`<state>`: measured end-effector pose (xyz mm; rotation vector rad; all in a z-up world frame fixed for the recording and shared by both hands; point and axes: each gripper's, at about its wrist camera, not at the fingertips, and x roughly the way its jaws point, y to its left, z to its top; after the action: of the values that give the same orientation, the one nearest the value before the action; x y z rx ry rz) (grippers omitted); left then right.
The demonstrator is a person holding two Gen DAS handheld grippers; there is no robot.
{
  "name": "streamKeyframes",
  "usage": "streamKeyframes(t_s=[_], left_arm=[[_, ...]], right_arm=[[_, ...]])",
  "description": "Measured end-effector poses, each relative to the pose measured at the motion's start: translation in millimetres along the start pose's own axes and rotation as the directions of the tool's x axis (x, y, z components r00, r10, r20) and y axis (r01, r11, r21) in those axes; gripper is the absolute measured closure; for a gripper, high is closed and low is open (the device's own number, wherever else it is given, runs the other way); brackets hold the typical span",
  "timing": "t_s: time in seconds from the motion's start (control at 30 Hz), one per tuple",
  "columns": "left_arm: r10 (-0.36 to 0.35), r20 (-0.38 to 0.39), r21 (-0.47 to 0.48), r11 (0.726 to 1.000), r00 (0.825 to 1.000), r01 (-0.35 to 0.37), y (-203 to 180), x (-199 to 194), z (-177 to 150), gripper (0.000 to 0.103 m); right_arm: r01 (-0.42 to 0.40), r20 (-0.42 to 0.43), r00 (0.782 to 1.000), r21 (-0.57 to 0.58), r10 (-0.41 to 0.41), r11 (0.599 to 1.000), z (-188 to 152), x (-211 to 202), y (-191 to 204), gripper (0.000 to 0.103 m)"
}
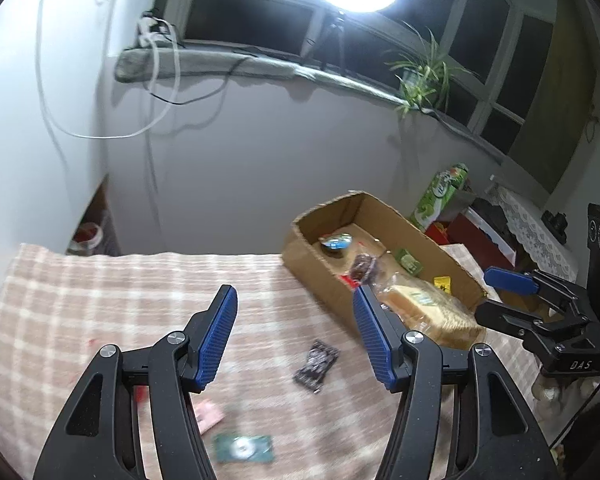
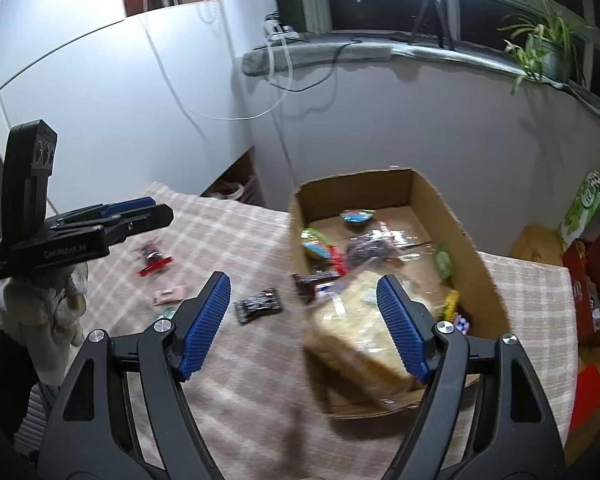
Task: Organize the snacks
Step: 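Move both tools back from the box to the remaining candies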
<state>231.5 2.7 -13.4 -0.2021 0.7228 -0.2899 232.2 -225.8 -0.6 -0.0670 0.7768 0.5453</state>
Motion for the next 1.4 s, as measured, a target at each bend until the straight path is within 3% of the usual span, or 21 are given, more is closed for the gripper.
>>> streamKeyframes(t_s=[0.6,0.77,0.87,1.2,1.4], left_arm=[[0.12,0.015,-0.15,0.982,0.993,-0.117,98,-56,-37,0.043],[0.132,-0.023,-0.168,0.977,0.991,-0.134,112,-49,-49,0.043],[0.138,-0.049,-0.182,0.973,0.989,-0.145,119,-40,-54,0.033],[0.144,-0.144,-0.219,0.96,0.979,-0.173,127,-4,-62,0.032],[0.139,-0.16,-0.235,0.956,0.977,-0.174,129,10,-61,0.032]], right_arm=[[-0.103,-0.119,0.989,-0.14,0.086,0.985,-19,47,85,0.025],[-0.129,-0.171,0.98,-0.175,0.099,0.976,-27,69,101,0.025],[-0.144,-0.201,0.974,-0.199,0.103,0.969,-32,81,110,0.025],[-0.176,-0.283,0.956,-0.329,0.081,0.928,-49,115,140,0.025],[-0.19,-0.326,0.943,-0.355,0.069,0.915,-53,136,145,0.043]])
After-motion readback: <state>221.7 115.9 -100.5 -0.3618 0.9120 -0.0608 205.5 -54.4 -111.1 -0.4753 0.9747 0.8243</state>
